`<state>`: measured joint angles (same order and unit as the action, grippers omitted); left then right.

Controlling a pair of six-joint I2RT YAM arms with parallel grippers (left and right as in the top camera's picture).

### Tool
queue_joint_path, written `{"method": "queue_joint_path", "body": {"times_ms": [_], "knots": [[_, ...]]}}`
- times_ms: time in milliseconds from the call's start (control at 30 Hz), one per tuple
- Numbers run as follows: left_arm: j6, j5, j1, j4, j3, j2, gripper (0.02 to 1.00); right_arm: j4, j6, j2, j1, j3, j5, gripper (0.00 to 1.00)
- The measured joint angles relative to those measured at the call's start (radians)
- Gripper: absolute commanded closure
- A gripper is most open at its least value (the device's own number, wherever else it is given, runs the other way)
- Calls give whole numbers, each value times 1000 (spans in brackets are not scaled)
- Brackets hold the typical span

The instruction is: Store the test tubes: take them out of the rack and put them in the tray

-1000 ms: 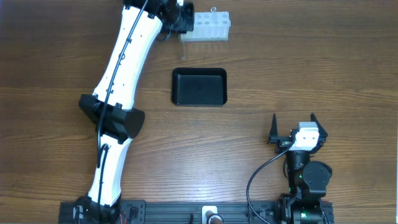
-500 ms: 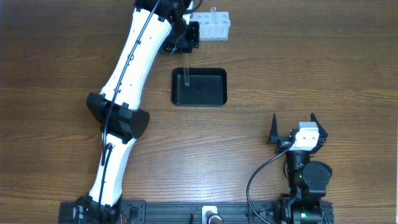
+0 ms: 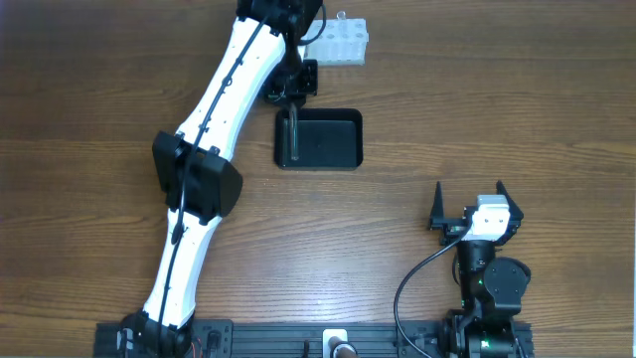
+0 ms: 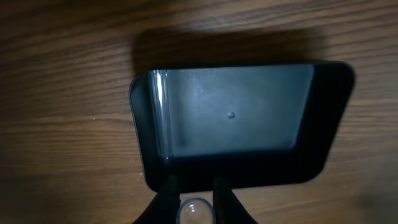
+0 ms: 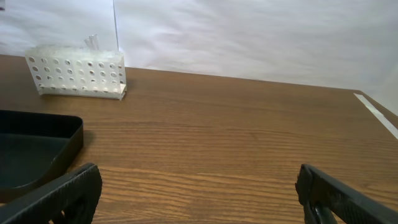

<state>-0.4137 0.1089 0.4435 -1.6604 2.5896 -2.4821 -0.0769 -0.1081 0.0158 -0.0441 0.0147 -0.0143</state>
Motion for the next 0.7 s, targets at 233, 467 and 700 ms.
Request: {"method": "queue_joint_path", "body": {"times_ms": [233, 467, 700], "knots": [[-3, 0, -2, 76, -56, -4, 947, 0, 0, 0, 0, 0, 0, 7], [-3, 0, -2, 99, -60, -31, 947, 0, 1, 0, 0, 0, 0, 7], [-3, 0, -2, 100, -60, -78, 945, 0, 0, 0, 0, 0, 0, 7]]}}
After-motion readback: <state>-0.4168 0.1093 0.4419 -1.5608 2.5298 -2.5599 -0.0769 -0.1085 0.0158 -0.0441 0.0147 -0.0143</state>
